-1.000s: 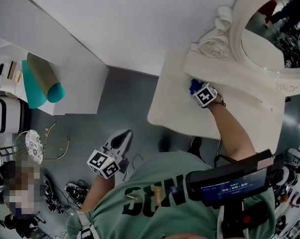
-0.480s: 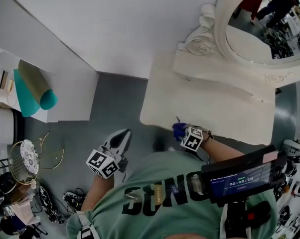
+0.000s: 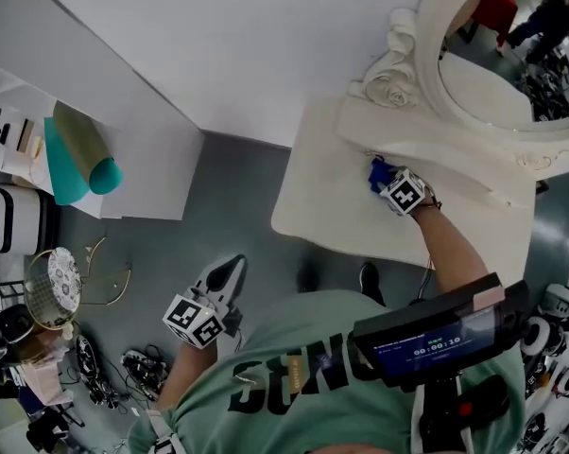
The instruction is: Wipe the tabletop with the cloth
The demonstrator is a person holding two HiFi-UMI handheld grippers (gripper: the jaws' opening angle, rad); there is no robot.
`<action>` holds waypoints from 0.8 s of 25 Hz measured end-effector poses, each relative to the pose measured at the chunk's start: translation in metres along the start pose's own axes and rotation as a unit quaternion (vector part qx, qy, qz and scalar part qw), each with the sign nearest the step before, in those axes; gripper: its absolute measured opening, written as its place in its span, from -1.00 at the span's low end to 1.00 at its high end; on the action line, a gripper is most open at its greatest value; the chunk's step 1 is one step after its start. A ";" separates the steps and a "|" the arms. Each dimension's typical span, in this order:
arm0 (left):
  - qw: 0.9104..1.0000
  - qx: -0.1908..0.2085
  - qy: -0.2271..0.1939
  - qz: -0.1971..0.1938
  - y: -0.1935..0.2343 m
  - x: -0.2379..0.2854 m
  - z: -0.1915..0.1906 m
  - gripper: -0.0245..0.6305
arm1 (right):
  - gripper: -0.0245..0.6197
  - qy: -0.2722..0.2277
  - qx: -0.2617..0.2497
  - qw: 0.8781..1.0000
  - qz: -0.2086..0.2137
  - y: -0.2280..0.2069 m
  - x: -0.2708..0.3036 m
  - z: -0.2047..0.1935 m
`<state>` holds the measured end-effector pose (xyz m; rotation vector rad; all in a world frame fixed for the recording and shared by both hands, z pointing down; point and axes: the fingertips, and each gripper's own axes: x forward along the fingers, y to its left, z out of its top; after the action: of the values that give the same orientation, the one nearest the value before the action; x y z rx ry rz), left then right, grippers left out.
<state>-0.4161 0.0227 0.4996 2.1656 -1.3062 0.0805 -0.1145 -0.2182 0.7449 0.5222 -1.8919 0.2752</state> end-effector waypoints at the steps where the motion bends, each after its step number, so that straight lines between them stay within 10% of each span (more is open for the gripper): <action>1: 1.000 -0.003 0.001 0.006 -0.001 -0.002 -0.002 -0.93 | -0.59 -0.001 0.005 1.000 -0.009 -0.012 0.005 0.002; 11: 1.000 -0.004 0.009 0.000 -0.016 0.007 -0.010 -0.93 | -0.60 -0.006 0.041 0.999 0.025 -0.008 0.008 0.005; 20: 0.998 0.026 -0.002 -0.052 -0.039 0.024 -0.002 -0.93 | -0.60 0.026 -0.081 0.989 0.122 0.191 -0.040 -0.093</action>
<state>-0.3711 0.0179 0.4919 2.2755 -1.2024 0.0698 -0.1175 -0.0025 0.7533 0.1719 -1.9079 0.2882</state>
